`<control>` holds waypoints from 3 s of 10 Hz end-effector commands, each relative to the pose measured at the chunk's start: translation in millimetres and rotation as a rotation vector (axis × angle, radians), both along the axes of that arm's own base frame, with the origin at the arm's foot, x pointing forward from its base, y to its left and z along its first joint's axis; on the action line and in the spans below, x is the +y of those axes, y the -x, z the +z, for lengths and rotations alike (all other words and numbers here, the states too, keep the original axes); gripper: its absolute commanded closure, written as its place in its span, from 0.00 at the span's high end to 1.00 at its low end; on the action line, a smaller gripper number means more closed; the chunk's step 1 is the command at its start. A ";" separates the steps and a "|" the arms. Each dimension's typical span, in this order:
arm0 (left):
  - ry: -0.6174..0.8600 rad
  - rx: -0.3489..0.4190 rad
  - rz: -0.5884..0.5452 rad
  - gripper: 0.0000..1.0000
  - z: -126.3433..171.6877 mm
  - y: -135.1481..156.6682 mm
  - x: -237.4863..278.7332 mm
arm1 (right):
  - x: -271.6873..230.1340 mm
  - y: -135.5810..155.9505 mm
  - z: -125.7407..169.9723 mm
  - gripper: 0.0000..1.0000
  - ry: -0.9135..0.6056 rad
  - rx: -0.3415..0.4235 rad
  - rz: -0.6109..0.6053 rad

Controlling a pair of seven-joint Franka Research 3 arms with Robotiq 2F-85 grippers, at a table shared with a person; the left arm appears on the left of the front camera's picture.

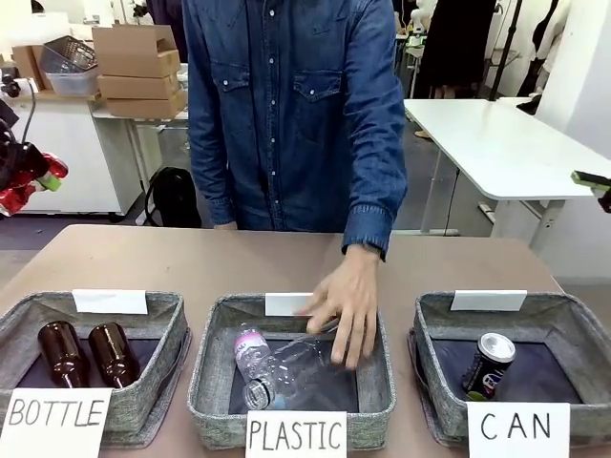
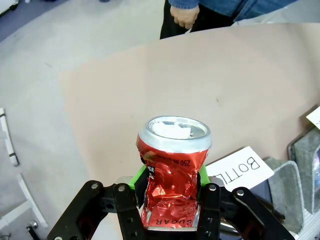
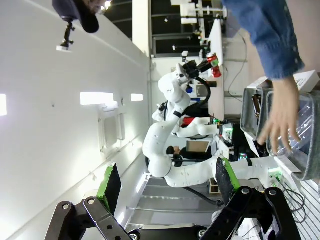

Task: Sort the can waste into the basket.
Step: Pick up the can waste from the table and place it in the right Fabric basket.

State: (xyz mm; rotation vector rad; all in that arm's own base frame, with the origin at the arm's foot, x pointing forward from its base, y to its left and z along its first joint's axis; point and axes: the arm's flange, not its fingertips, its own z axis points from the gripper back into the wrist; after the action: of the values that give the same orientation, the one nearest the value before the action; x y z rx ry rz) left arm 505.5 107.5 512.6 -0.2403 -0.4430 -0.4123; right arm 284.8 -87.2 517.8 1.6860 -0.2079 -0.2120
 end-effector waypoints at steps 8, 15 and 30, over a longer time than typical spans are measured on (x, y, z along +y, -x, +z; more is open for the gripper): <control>0.085 -0.168 -0.366 0.37 67.2 81.1 -239.3 | -34.6 18.2 32.7 1.00 0.120 -0.020 -0.011; 0.209 -0.315 -0.950 0.37 68.8 170.1 -562.2 | -144.5 118.0 91.8 1.00 0.207 -0.048 -0.115; 0.145 -0.246 -1.098 1.00 5.5 233.0 -714.6 | -144.5 118.0 91.8 1.00 0.207 -0.048 -0.115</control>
State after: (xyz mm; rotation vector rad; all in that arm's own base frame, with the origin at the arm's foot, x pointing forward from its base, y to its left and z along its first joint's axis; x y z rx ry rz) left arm 269.2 -606.4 515.4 -0.5575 -0.5674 -1.4914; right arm 167.9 -233.5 606.6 1.4602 -0.3402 -0.2336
